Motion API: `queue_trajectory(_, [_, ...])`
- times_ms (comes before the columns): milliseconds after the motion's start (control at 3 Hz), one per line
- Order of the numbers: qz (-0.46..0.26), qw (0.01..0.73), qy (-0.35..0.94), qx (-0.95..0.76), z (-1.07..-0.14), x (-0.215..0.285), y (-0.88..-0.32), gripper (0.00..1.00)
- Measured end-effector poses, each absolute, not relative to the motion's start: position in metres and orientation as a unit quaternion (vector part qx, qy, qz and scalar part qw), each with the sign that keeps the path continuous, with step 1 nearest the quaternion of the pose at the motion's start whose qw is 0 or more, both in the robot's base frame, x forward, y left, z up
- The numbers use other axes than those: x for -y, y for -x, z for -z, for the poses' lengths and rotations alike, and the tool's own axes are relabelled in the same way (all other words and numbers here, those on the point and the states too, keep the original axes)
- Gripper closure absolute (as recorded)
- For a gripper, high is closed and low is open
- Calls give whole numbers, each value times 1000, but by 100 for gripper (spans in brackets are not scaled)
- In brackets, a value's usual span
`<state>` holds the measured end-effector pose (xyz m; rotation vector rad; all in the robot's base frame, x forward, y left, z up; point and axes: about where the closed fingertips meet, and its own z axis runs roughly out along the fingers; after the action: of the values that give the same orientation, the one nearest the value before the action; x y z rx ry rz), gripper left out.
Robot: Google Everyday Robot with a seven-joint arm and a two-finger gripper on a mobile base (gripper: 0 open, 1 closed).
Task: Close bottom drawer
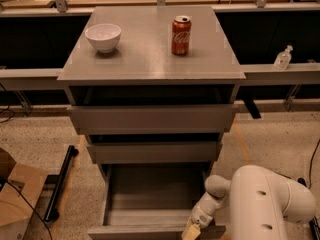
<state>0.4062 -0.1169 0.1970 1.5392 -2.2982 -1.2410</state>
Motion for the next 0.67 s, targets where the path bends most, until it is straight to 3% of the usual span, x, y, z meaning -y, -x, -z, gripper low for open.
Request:
queue_trajectory(333, [409,55,-507,757,-199,117,-406,14])
queue_trajectory(667, [408,55,-507,757,-201,117,-406,38])
